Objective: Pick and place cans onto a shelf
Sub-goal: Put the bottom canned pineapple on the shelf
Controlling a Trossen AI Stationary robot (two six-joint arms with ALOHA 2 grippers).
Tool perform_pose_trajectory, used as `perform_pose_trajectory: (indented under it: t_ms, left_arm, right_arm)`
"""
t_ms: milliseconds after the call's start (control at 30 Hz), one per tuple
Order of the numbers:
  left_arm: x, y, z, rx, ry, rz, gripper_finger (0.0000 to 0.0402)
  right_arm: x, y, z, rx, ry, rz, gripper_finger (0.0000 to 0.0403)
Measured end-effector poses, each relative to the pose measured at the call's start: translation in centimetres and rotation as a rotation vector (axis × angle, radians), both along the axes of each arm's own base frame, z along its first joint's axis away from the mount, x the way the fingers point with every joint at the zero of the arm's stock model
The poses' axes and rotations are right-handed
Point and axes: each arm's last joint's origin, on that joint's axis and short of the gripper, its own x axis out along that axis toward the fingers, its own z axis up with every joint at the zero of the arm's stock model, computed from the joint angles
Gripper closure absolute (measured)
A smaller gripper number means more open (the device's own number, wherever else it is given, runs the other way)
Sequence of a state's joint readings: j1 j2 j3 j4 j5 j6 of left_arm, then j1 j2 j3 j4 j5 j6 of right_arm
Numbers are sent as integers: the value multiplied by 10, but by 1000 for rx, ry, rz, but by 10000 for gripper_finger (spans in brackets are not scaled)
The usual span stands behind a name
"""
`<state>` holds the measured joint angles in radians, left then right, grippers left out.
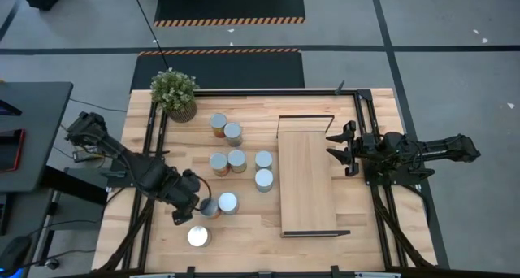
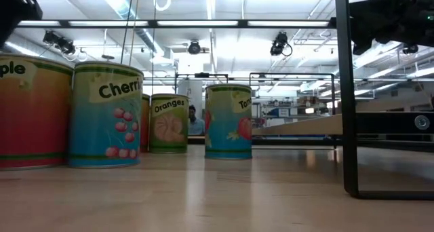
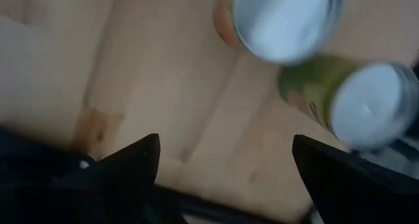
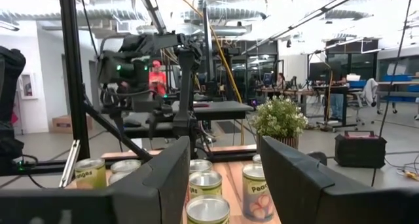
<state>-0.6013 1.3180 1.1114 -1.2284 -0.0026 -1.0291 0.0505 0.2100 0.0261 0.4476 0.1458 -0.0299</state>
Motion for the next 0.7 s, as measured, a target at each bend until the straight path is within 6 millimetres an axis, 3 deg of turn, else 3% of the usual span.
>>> perform_pose_trajectory:
  t_ms: [367,700]
  left_arm:
    - [16,-24,-31,97,56,-120,47]
    - [37,-17,-42,77,20,-153,59]
  right_arm:
    - [0,0,0,13,-2,13,209]
    - [0,1,0,27,-3,47,209]
